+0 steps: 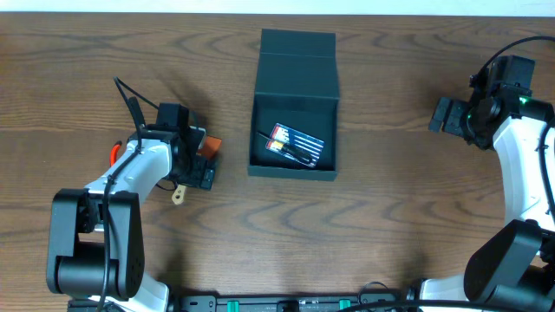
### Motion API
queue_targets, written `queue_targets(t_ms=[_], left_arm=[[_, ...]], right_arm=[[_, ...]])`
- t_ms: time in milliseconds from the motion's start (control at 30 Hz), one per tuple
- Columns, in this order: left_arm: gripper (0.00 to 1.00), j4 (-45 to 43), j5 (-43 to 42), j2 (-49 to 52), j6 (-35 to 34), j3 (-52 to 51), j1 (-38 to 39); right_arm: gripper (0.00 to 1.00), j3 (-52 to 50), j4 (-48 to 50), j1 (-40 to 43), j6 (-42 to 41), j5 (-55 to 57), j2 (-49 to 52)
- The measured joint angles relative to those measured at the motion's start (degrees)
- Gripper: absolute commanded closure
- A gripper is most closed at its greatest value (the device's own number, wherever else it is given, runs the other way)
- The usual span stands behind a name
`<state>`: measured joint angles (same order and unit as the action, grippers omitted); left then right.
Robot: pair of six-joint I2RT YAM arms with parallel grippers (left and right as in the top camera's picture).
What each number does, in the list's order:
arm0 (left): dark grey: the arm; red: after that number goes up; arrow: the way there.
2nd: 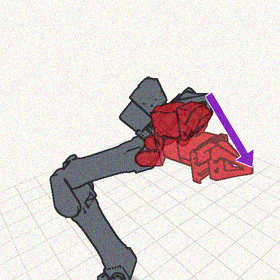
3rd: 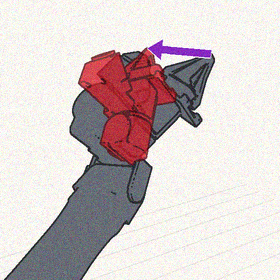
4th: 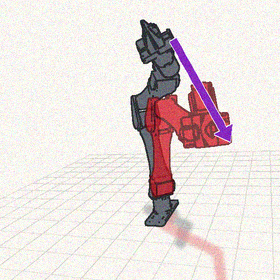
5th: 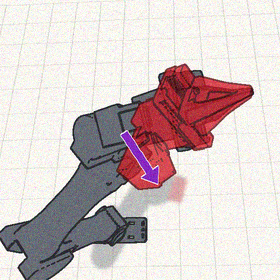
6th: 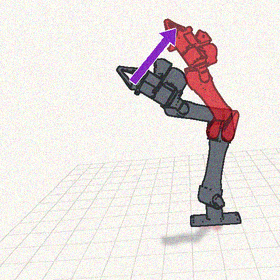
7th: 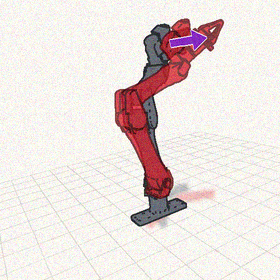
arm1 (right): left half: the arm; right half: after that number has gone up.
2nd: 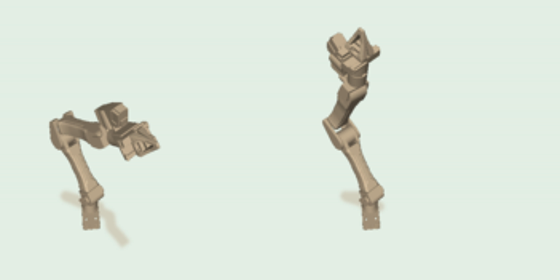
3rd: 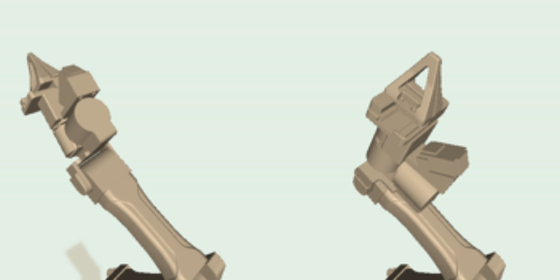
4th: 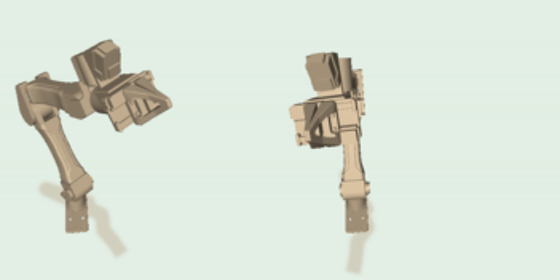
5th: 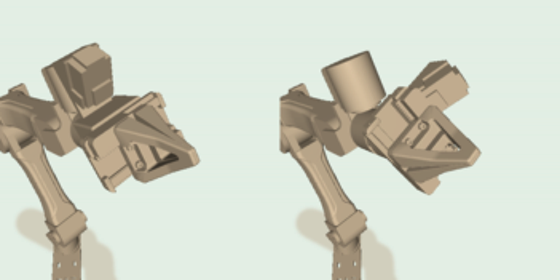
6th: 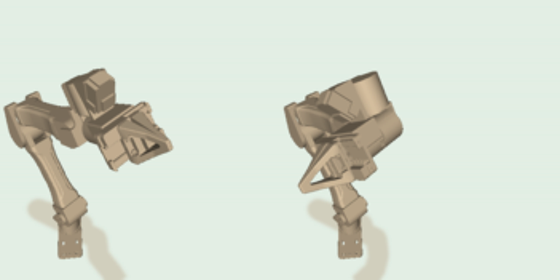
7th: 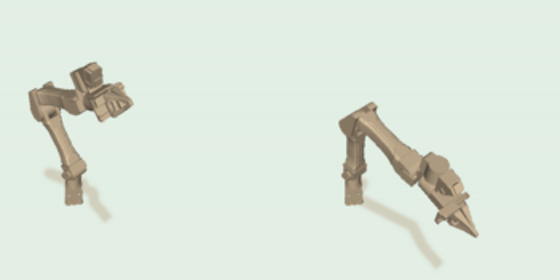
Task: Pack container
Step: 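Move the left gripper to the orange scraper and grasp its wooden handle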
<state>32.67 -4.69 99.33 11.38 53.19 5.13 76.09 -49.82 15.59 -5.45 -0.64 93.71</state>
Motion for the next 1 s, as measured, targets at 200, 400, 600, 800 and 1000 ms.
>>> queue_targets(t_ms=[200, 400, 600, 800, 1000], left_arm=[[0.22, 2.0, 0.4, 0.0, -0.9, 0.1, 0.0], [0.37, 2.3, 0.4, 0.0, -1.1, 0.1, -0.1], [0.54, 2.4, 0.5, 0.0, -1.0, 0.1, -0.1], [0.75, 2.6, 0.5, 0.0, -1.3, 0.1, -0.1], [0.88, 2.8, 0.4, 0.0, -1.1, 0.2, -0.2]], right_arm=[[0.01, 0.0, 0.0, 0.0, 0.0, 0.0, 0.0], [0.01, 0.0, 0.0, 0.0, 0.0, 0.0, 0.0], [0.01, 0.0, -0.1, 0.0, 0.0, 0.0, 0.0], [0.01, 0.0, -0.2, 0.0, 0.0, 0.0, 0.0], [0.01, 0.0, -0.2, 0.0, 0.0, 0.0, 0.0]])
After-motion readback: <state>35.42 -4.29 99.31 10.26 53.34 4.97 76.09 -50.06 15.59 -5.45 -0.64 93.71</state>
